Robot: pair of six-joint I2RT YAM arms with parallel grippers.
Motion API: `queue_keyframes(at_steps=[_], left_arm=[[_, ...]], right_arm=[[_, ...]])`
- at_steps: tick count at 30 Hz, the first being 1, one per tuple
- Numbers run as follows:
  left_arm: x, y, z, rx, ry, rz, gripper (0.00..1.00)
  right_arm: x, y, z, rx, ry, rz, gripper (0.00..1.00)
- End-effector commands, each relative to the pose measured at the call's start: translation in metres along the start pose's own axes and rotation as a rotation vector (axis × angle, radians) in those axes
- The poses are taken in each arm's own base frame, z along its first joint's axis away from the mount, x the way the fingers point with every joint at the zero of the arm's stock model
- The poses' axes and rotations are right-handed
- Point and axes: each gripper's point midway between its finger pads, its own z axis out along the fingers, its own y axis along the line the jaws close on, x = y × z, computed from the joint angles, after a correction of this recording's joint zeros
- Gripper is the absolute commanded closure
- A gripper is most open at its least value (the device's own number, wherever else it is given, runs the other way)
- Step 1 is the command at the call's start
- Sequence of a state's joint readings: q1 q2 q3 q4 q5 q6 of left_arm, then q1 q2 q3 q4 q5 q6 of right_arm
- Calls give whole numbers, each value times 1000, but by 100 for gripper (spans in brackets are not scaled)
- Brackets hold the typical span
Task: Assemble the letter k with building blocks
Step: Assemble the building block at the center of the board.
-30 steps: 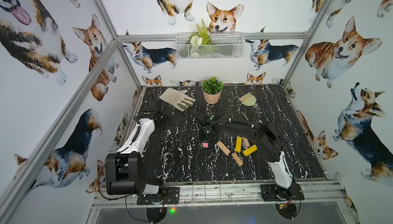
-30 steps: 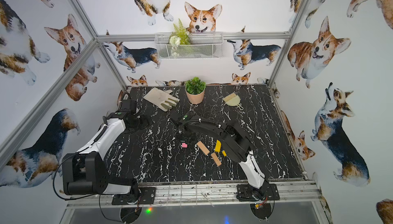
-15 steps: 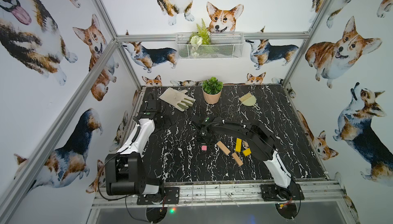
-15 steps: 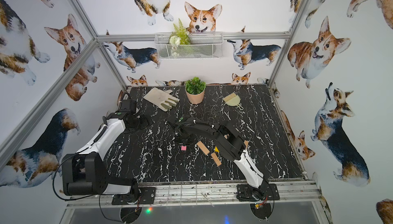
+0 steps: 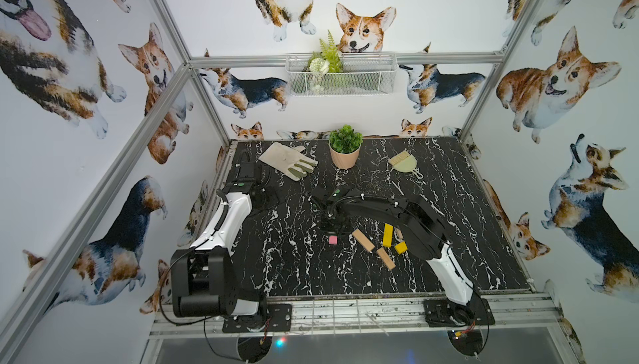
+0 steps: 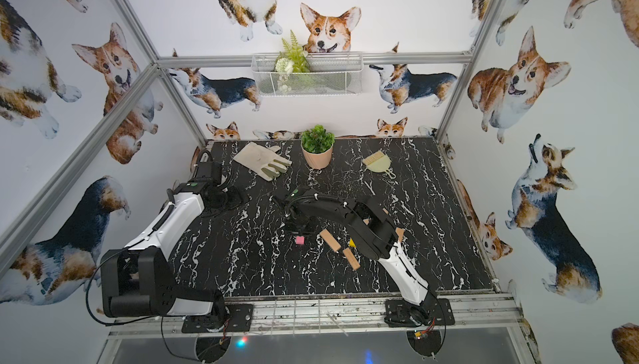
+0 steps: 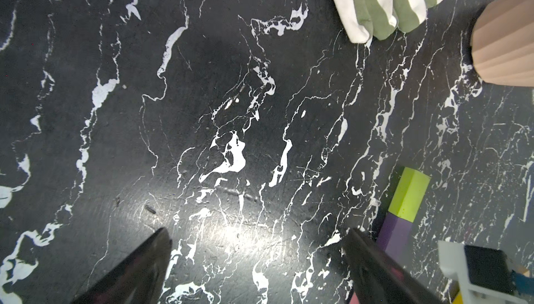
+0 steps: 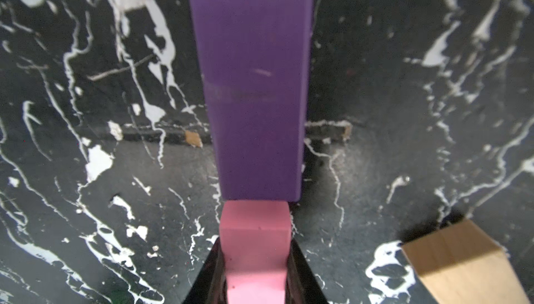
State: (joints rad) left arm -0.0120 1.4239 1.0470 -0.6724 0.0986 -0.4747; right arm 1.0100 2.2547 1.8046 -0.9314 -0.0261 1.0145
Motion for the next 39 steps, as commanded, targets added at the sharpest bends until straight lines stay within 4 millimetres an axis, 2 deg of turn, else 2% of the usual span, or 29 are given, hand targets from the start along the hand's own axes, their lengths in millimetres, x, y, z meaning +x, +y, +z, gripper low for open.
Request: queue_keyframes(at_steps=[1, 22, 39], left_arm=[[-1, 0, 1, 6, 1, -4, 5], [1, -1, 2, 12, 4, -6, 5], [1, -2, 3, 16, 8, -7, 5]], right_arm=[[-6, -14, 8, 58, -21, 3, 100], [-15, -15, 16, 54, -22, 2, 100], [-25, -15, 11, 54, -55, 4, 99]])
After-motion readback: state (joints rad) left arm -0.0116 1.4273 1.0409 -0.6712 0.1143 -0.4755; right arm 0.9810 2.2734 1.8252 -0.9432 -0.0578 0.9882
